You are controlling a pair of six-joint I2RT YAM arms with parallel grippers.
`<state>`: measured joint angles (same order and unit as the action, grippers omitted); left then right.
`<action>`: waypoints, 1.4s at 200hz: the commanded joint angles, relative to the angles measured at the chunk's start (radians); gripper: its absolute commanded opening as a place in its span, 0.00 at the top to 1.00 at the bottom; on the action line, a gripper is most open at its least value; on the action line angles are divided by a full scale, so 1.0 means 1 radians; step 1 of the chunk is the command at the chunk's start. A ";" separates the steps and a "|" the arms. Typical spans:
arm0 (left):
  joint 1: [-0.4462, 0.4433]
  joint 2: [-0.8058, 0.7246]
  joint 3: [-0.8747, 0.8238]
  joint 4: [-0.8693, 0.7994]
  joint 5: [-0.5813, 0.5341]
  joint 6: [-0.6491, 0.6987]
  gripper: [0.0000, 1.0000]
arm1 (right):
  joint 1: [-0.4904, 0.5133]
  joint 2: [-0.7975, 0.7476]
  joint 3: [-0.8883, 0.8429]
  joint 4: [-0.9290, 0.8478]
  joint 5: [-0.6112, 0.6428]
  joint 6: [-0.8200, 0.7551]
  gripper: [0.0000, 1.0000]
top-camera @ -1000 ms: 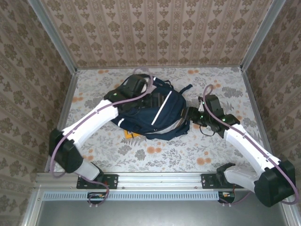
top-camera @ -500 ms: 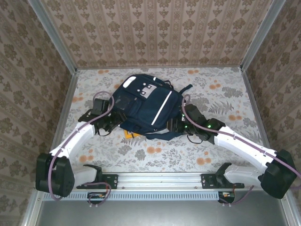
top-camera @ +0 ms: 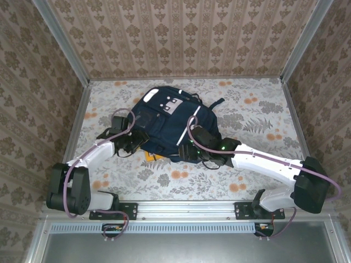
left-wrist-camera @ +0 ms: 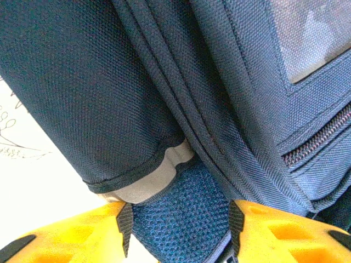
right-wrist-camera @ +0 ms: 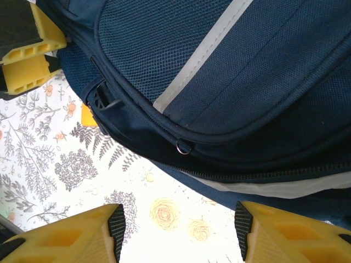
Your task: Pack the student bag
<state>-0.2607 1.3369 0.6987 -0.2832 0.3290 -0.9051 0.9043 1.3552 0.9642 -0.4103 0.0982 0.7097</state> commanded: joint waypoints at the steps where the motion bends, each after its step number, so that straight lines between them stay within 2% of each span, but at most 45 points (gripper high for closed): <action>1: 0.006 0.048 -0.011 0.054 -0.016 0.014 0.54 | 0.022 0.052 0.018 0.028 -0.013 -0.015 0.43; 26: -0.001 0.139 0.013 0.134 -0.013 0.010 0.59 | 0.070 0.118 0.060 0.035 -0.037 -0.076 0.44; 49: -0.019 0.213 0.078 0.184 -0.014 0.007 0.59 | 0.108 0.206 0.092 0.055 -0.083 -0.116 0.48; 81: -0.037 0.288 0.201 0.171 -0.030 0.018 0.57 | 0.138 0.372 0.181 0.040 -0.099 -0.164 0.51; 113: -0.043 0.335 0.281 0.141 -0.020 0.033 0.56 | 0.094 0.502 0.290 -0.008 -0.041 -0.200 0.52; 152: -0.055 0.264 0.252 0.060 -0.058 0.071 0.56 | -0.017 0.564 0.361 -0.018 0.002 -0.217 0.53; 175: -0.075 0.207 0.191 0.044 -0.074 0.075 0.66 | -0.058 0.596 0.412 -0.057 0.055 -0.232 0.55; 207: -0.110 0.177 0.098 0.114 -0.055 0.039 0.93 | -0.086 0.610 0.431 -0.056 0.032 -0.238 0.55; 222: -0.127 0.189 0.077 0.170 -0.042 0.016 1.00 | -0.086 0.614 0.435 -0.053 0.031 -0.236 0.55; 280: -0.137 0.332 0.066 0.149 -0.086 -0.011 1.00 | -0.113 0.636 0.458 -0.063 0.024 -0.227 0.55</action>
<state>-0.3912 1.6173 0.7868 -0.1062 0.2821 -0.8906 0.8246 1.9675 1.3861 -0.4732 0.0723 0.4957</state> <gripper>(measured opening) 0.047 0.446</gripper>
